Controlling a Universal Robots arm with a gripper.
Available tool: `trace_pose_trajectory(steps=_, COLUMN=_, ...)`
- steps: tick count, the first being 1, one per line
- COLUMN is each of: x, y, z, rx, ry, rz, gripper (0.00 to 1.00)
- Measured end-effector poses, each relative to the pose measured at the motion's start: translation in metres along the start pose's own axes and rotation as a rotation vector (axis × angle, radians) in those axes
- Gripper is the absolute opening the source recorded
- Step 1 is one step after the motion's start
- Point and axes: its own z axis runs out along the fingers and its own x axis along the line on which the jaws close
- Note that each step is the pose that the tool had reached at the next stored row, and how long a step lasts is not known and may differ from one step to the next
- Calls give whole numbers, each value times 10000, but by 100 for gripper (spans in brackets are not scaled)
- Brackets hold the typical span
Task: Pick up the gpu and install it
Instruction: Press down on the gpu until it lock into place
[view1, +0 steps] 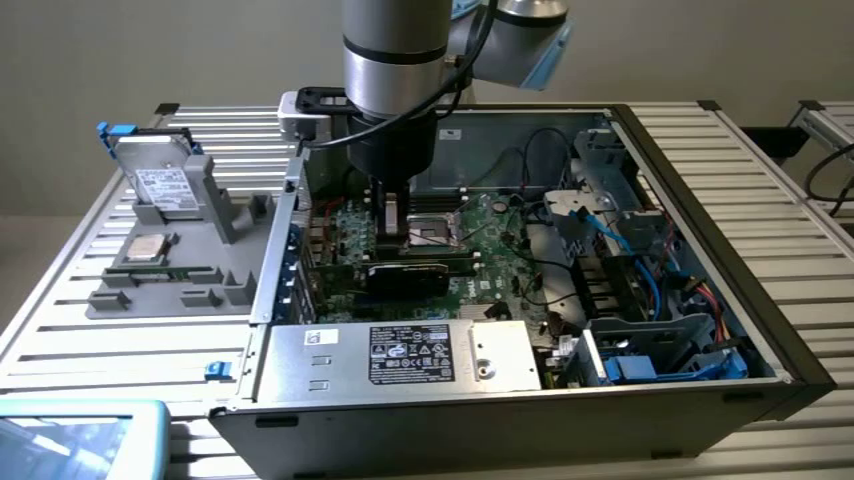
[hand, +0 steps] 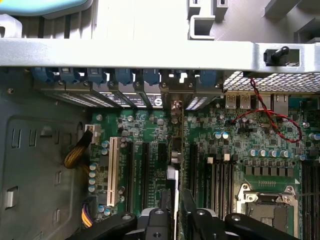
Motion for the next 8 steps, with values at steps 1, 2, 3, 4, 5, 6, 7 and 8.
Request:
trace_pose_trajectory(steps=1, x=0, y=0, z=0, rx=0, ry=0, rz=1, gripper=21)
trace_pose_trajectory(steps=2, x=0, y=0, z=0, rx=0, ry=0, rz=3, gripper=12)
trace_pose_trajectory(steps=3, x=-1, y=2, z=5, rx=1, ry=-2, rz=11, gripper=12)
trace_pose_trajectory(steps=4, x=-2, y=12, z=16, rx=4, ry=1, rz=30, gripper=12)
trace_pose_trajectory(steps=5, x=-5, y=29, z=26, rx=7, ry=1, rz=47, gripper=12)
trace_pose_trajectory(steps=6, x=-8, y=41, z=39, rx=20, ry=0, rz=66, gripper=12)
trace_pose_trajectory(steps=7, x=-12, y=50, z=49, rx=37, ry=-2, rz=84, gripper=12)
trace_pose_trajectory(steps=8, x=-17, y=58, z=55, rx=74, ry=-1, rz=102, gripper=12)
